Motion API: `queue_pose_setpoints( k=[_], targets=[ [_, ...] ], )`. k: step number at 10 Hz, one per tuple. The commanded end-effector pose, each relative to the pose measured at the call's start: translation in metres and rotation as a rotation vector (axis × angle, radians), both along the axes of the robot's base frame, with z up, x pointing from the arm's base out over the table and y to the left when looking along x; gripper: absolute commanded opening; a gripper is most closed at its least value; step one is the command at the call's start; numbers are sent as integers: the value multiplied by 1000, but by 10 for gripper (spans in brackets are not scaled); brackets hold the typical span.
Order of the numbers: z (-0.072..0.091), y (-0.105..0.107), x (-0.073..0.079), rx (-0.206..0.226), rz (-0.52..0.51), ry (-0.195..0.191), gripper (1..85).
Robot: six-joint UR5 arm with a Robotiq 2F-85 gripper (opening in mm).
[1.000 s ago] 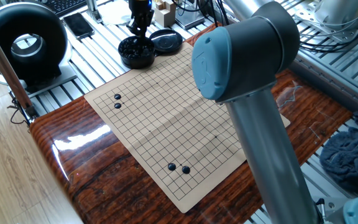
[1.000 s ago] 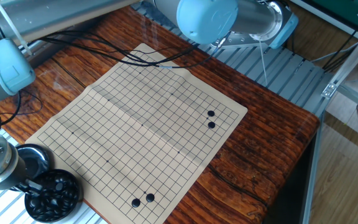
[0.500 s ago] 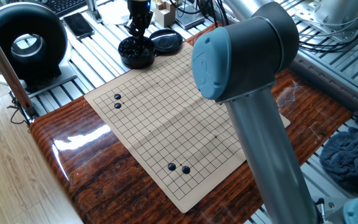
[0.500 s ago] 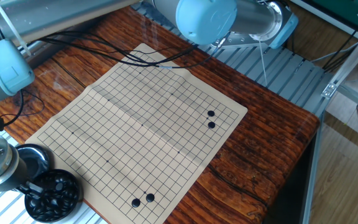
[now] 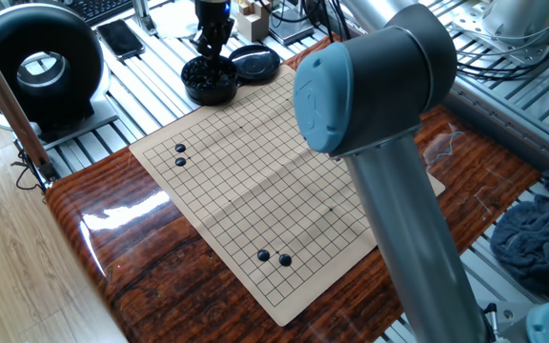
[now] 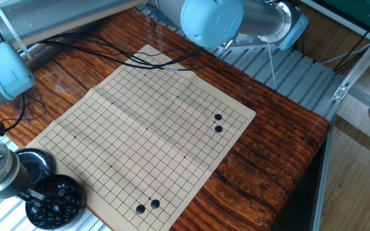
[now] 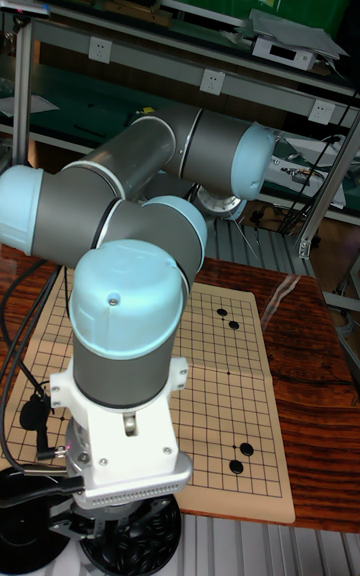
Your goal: Play the first move as black on the 3-4 point in the upper right corner of the Go board
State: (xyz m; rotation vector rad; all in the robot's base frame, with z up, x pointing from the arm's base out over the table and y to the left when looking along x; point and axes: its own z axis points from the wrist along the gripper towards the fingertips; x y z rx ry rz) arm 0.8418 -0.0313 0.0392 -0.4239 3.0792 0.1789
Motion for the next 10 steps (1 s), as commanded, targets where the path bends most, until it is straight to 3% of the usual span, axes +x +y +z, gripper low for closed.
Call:
queue_pose_setpoints(
  k=[1, 6, 10],
  targets=[
    [-1, 3, 1, 13, -1, -3, 197],
    [1, 7, 0, 33, -4, -1, 150],
    [14, 5, -14, 38, -12, 27, 127]
  ],
)
